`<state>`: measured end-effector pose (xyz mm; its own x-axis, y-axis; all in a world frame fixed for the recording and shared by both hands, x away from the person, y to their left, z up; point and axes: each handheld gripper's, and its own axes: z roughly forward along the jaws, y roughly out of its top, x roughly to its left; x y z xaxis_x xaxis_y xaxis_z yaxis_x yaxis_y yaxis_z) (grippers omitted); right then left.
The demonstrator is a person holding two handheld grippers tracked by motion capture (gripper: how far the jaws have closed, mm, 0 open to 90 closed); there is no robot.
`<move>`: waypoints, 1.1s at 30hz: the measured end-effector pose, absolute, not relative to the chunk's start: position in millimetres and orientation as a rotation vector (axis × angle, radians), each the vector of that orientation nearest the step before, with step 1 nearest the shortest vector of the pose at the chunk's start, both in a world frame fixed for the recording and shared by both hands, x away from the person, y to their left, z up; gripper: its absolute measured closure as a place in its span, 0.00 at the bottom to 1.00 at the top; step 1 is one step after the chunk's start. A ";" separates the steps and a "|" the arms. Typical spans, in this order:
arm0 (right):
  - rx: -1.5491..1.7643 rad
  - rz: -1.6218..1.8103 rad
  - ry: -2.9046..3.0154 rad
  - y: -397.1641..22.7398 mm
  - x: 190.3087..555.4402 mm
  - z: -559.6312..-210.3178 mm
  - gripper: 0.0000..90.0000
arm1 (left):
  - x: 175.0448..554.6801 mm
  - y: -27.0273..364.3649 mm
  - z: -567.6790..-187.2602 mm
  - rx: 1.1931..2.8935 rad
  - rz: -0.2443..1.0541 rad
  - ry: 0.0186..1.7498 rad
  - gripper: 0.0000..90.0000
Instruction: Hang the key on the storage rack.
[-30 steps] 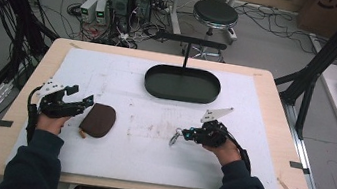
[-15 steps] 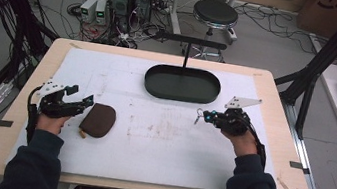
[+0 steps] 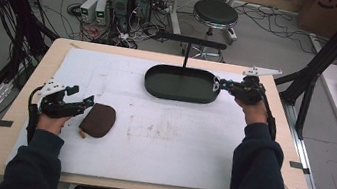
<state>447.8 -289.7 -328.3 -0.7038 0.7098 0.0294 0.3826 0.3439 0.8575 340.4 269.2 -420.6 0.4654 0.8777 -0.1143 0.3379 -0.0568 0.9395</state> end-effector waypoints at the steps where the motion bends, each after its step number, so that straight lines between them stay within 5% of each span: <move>1: 0.963 1.307 2.261 -289.1 454.8 -325.0 1.00 | 340.5 269.2 -420.7 1.630 0.622 1.073 0.27; 17: 0.935 1.309 2.175 -286.3 522.3 -305.2 1.00 | 340.8 271.0 -422.2 1.631 0.617 1.085 0.27; 33: 1.012 1.277 2.068 -279.9 536.3 -314.6 0.99 | 340.8 270.0 -423.2 1.634 0.612 1.085 0.27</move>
